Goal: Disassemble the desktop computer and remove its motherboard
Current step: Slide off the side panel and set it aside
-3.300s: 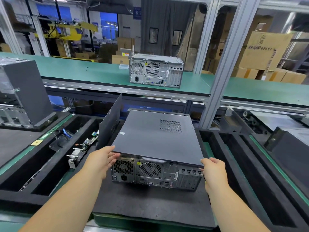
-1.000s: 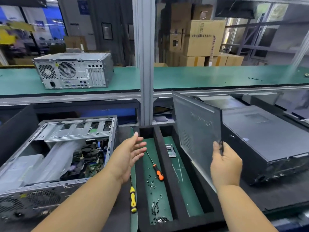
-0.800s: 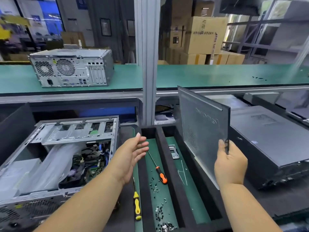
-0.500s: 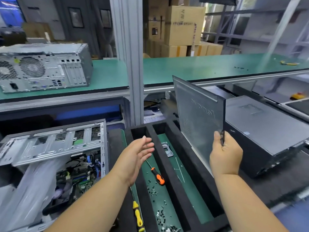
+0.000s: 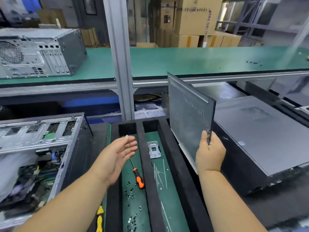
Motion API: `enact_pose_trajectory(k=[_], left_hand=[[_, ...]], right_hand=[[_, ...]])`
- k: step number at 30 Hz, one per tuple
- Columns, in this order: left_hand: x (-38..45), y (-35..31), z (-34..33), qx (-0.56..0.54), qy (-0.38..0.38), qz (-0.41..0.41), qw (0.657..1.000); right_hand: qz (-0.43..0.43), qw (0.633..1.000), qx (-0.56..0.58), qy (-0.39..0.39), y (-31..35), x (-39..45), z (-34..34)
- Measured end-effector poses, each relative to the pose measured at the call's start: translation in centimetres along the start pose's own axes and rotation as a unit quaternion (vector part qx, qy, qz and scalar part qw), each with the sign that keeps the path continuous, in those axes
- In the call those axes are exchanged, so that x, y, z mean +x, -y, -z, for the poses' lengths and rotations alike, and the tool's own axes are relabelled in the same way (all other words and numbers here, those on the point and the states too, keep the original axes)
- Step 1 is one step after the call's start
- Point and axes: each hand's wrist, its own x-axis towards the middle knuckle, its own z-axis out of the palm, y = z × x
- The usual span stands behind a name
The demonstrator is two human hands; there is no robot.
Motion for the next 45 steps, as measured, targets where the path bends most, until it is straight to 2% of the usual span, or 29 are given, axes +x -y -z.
enact_pose_trajectory(k=[9,15,19,24,27,34,40,45], left_hand=[[1.1,2.3,-2.4,-0.029,-0.046,-0.02,0.998],[2.0,4.7,-3.0,-0.03,-0.058,-0.01,0.998],[2.4,5.7,-2.9,-0.028,-0.07,0.002,0.997],[2.4,6.6,-4.0,-0.026,-0.061,0.01,0.998],[2.4,6.8,-5.0,-0.026,-0.048,0.014,0.998],[1.1,7.1,-7.0,-0.032,-0.016,0.023,0.999],[-1.5,5.9,-6.5,-0.04,0.033,0.012,0.999],[-4.8,3.3,-2.7,-0.02,0.073,-0.015,0.997]], right_hand=[[-0.097,0.994,0.039,0.008,-5.9,0.4,-2.7],[-0.1,0.994,0.049,-0.008,-8.6,0.0,-4.1],[-0.101,0.994,0.039,0.022,-10.3,-1.1,-3.7],[-0.178,0.982,0.009,0.065,-11.8,-2.9,-2.3],[-0.197,0.975,-0.037,0.094,-11.8,-2.6,-1.3],[-0.17,0.969,-0.099,0.151,-9.9,-2.1,1.3],[-0.136,0.977,-0.106,0.125,-6.4,-4.0,3.1],[-0.112,0.978,-0.143,0.101,-2.1,-7.1,3.2]])
